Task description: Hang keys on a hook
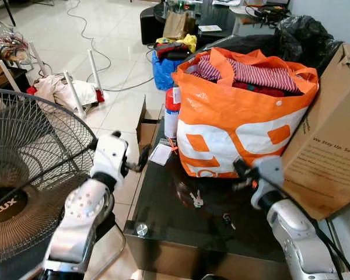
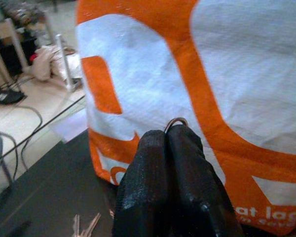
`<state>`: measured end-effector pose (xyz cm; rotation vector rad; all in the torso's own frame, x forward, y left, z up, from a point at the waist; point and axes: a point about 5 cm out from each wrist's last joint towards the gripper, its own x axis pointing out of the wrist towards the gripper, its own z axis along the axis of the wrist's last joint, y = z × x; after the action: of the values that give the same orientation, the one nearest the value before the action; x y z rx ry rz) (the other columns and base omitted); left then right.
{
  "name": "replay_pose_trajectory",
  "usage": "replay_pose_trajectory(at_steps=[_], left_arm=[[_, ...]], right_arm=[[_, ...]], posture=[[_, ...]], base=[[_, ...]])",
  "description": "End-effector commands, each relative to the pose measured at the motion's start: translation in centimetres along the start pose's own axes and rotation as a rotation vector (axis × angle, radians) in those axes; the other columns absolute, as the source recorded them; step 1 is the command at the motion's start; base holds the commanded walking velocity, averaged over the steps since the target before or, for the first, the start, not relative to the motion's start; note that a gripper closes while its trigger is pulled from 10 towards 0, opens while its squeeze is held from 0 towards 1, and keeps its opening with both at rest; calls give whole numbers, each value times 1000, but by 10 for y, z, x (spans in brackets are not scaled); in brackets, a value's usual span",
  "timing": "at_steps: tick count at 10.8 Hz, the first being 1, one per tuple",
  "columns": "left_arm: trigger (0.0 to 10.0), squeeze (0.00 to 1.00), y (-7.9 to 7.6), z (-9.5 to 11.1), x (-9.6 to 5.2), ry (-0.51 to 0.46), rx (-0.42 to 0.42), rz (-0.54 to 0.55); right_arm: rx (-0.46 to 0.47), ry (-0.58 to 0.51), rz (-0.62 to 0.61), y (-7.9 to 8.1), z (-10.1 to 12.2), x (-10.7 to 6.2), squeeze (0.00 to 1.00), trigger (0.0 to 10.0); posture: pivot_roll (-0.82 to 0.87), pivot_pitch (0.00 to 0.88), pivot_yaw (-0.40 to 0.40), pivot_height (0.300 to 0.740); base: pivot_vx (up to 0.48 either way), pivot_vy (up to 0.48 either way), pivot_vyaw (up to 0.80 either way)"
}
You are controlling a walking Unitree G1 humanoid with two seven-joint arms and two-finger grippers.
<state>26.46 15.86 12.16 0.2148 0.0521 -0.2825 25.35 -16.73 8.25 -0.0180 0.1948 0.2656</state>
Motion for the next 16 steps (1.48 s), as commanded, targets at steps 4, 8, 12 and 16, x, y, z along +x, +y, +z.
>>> replay_pose_trajectory(at_steps=[4,8,12,16], left_arm=[[10000,0,2,-6,4,19,23,10],[10000,0,5,-8,-4,26,38,47],[10000,0,2,-9,-3,30,31,46],[10000,0,-1,-12,-4,48,38,32]], right_arm=[[21,-15,-88,5,17,2,0,10000],[44,-6,-101,7,23,7,0,10000],[41,1,-119,3,25,4,0,10000],[20,18,-115,1,23,5,0,10000]], posture=[[-88,0,14,740],[-34,0,-31,740],[-52,0,-26,740],[-45,0,-32,740]], base=[[0,0,0],[0,0,0],[0,0,0],[0,0,0]])
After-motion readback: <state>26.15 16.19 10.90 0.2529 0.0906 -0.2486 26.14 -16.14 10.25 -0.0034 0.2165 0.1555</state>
